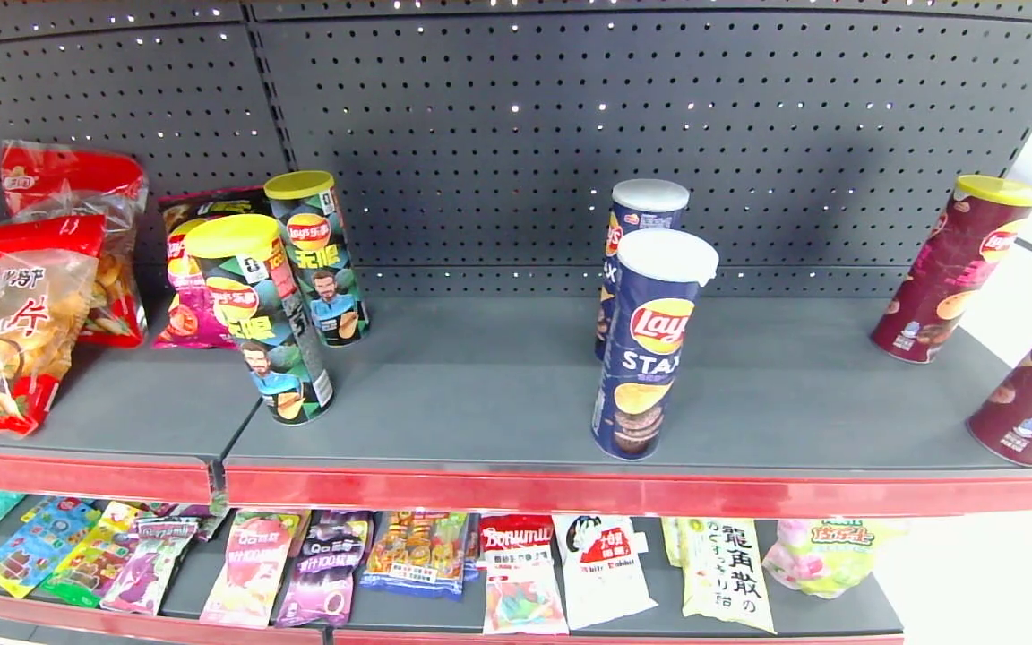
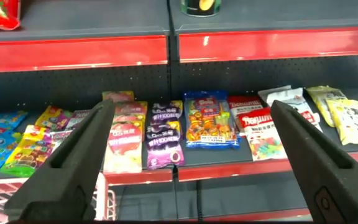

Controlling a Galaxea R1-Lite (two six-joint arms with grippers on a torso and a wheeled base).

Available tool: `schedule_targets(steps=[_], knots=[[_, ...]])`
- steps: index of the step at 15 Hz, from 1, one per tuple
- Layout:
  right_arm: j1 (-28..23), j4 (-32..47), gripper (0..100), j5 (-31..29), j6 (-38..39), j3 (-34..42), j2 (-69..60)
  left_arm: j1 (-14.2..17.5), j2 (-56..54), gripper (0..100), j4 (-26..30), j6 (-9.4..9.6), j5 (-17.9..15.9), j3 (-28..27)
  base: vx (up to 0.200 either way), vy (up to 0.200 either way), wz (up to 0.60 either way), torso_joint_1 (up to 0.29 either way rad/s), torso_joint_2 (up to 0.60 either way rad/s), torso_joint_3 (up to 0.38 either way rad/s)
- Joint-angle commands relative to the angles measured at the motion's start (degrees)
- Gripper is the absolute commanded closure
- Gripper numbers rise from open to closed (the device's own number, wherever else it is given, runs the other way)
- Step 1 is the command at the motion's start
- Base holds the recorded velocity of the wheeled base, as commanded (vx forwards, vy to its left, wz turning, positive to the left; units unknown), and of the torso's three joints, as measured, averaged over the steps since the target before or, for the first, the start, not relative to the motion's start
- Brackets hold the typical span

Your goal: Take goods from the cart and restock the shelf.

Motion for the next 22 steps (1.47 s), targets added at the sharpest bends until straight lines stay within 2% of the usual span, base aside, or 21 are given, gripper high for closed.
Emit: schedule_targets(steps=[1,5,6,8,9,10,11,13,15,17,22], knots=[[-0.01,0.67,0,1.75,0.49,1.09,-0.55,0.01,-0.01,0,-0.01,-0.11,0.01,0.07,0.0,0.0,0.0,0.0,0.0,0.0],[-0.01,2.52,0,3.51,1.54,1.62,-0.55,0.01,-0.01,0,-0.01,-0.02,0.01,0.07,0.0,0.0,0.0,0.0,0.0,0.0],[-0.01,2.6,0,2.37,5.41,1.71,-0.55,0.01,-0.01,0,-0.01,-0.02,0.01,0.07,0.0,0.0,0.0,0.0,0.0,0.0],[-0.01,2.6,0,1.84,6.55,1.71,-0.55,0.27,0.07,0,-0.01,-0.02,1.25,0.07,0.0,0.0,0.0,0.0,0.0,0.0],[-0.01,2.6,0,1.93,6.38,1.71,-0.55,1.94,0.51,0,-0.01,-0.02,1.25,0.07,0.0,0.0,0.0,0.0,0.0,0.0],[-0.01,2.6,0,1.93,6.29,1.71,-0.55,7.22,1.3,0,-0.01,-0.37,1.25,0.07,0.0,0.0,0.0,0.0,0.0,0.0],[-0.01,2.6,0,1.93,6.2,1.71,-0.55,9.85,1.22,0,-0.01,-0.9,1.25,0.07,0.0,0.0,0.0,0.0,0.0,0.0],[-0.01,2.6,0,1.93,6.03,1.71,-0.55,9.76,-1.86,0,-0.01,-0.46,1.07,0.07,0.0,0.0,0.0,0.0,0.0,0.0],[-0.01,2.6,0,1.93,5.59,1.71,-0.55,8.01,-5.11,0,-0.01,-0.72,0.63,0.07,0.0,0.0,0.0,0.0,0.0,0.0],[-0.01,2.69,0,1.93,5.06,1.71,-0.55,8.27,-5.64,0,-0.1,-1.25,0.98,0.07,0.0,0.0,0.0,0.0,0.0,0.0],[-0.01,2.69,0,1.75,4.71,1.71,-0.55,8.27,-5.73,0,-0.1,-0.9,0.89,0.07,0.0,0.0,0.0,0.0,0.0,0.0]])
